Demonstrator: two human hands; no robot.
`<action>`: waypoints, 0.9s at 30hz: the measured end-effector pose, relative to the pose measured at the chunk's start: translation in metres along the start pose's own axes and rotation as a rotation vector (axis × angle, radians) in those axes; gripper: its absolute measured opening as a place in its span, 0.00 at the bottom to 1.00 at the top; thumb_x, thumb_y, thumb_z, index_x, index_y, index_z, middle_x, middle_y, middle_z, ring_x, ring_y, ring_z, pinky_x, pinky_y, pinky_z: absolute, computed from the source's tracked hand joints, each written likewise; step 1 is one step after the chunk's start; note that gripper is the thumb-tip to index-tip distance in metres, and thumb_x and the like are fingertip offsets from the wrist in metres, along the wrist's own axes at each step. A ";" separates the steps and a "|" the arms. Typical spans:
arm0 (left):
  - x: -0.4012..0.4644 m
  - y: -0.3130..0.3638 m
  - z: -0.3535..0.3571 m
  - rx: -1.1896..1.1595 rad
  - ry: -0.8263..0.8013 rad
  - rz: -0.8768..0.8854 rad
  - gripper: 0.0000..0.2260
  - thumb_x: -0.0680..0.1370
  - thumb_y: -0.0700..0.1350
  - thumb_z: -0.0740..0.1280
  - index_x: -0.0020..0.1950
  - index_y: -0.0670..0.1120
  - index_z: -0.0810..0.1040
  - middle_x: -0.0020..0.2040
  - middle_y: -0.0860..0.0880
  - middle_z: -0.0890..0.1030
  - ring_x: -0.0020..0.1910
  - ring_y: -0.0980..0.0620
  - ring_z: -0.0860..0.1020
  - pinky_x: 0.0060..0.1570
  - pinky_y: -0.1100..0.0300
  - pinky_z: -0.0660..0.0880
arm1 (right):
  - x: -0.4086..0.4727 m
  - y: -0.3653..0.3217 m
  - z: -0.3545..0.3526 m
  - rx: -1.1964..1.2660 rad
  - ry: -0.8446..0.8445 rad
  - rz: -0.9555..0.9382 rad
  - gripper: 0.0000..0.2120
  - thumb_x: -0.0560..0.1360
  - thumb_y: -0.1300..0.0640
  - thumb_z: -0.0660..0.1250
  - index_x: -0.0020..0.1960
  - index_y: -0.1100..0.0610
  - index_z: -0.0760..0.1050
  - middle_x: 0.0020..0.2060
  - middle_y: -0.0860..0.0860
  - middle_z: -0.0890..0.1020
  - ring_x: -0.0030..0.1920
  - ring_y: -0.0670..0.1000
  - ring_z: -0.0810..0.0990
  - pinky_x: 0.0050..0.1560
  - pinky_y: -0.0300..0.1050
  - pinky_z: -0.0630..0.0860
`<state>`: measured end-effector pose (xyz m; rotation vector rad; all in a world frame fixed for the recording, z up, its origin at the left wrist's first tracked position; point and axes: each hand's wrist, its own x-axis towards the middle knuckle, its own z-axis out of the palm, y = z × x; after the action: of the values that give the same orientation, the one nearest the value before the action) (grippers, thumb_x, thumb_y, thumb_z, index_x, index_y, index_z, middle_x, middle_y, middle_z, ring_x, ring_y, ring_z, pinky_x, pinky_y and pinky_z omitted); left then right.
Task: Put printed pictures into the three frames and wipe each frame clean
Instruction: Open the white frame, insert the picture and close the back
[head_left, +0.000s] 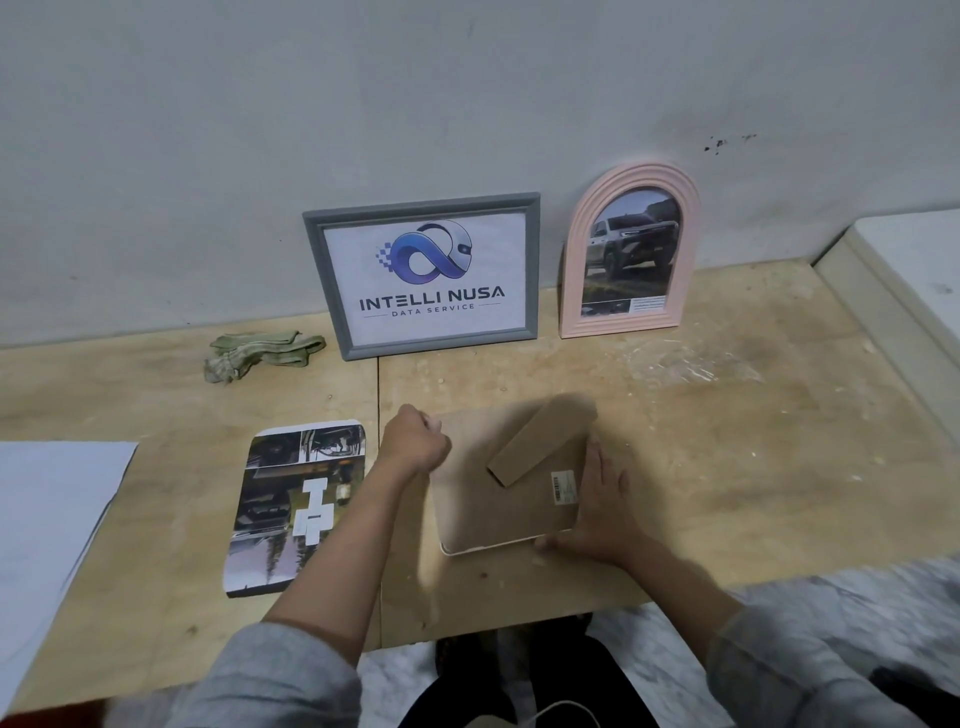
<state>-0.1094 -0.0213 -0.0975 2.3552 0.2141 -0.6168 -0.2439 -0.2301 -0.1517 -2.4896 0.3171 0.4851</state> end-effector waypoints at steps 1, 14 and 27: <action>0.000 -0.002 0.001 -0.017 0.004 0.005 0.06 0.76 0.39 0.63 0.51 0.41 0.68 0.51 0.47 0.71 0.50 0.48 0.70 0.48 0.61 0.64 | 0.000 0.000 0.000 0.016 0.008 0.003 0.76 0.45 0.23 0.64 0.72 0.60 0.25 0.76 0.56 0.39 0.76 0.55 0.40 0.72 0.60 0.39; -0.014 0.004 0.006 -0.317 0.437 0.029 0.04 0.78 0.42 0.64 0.45 0.42 0.73 0.42 0.47 0.75 0.42 0.49 0.72 0.43 0.62 0.64 | -0.002 -0.011 -0.007 0.188 0.175 -0.080 0.75 0.50 0.32 0.77 0.74 0.54 0.28 0.77 0.51 0.42 0.76 0.53 0.43 0.74 0.62 0.45; -0.048 0.091 0.104 -0.189 0.170 0.287 0.07 0.75 0.46 0.66 0.42 0.45 0.69 0.40 0.42 0.73 0.42 0.41 0.72 0.39 0.53 0.67 | -0.013 0.088 -0.091 0.385 0.431 0.078 0.37 0.71 0.47 0.71 0.73 0.60 0.62 0.66 0.57 0.69 0.66 0.55 0.69 0.62 0.46 0.68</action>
<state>-0.1620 -0.1580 -0.0891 2.1999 0.0073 -0.2468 -0.2597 -0.3526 -0.1208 -2.1855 0.6154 -0.0892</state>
